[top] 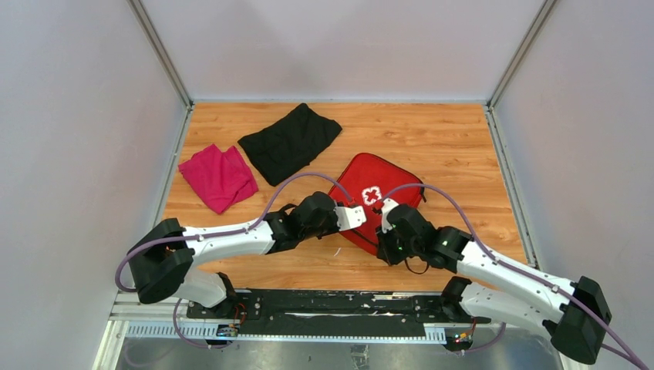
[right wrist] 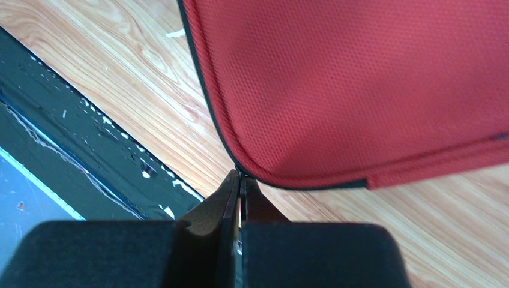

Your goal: Organize the medicine kit

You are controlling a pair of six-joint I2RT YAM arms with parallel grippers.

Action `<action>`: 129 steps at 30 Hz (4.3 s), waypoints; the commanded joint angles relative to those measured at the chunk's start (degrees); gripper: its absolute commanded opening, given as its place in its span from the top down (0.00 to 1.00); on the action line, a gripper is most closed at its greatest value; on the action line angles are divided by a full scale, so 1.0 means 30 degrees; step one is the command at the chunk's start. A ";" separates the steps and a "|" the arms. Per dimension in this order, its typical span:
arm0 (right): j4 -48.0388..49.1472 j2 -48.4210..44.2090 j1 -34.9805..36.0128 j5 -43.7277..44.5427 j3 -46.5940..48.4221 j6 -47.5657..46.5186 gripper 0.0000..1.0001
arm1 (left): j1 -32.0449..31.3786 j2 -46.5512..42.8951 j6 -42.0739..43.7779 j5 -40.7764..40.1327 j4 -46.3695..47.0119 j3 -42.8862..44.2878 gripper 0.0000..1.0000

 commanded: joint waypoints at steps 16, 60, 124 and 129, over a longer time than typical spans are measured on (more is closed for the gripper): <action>0.4296 0.1745 0.1899 0.6498 -0.0211 0.7432 1.00 | 0.0141 -0.1945 -0.2683 0.1982 -0.0837 -0.1512 0.53; 0.7815 0.4038 -1.2438 0.0775 0.0272 -0.1352 1.00 | 0.9141 1.2558 -1.1477 0.7445 -0.4850 1.7388 0.01; 0.6750 0.6117 -1.1240 -0.5179 0.1746 -0.3610 1.00 | 0.9657 0.1084 -1.3137 1.0417 -0.3912 0.4280 0.17; 0.6845 0.7206 -0.9389 -0.4954 0.2482 -0.3967 1.00 | 0.9657 -0.2324 -1.1928 0.6992 -0.6910 0.3428 0.11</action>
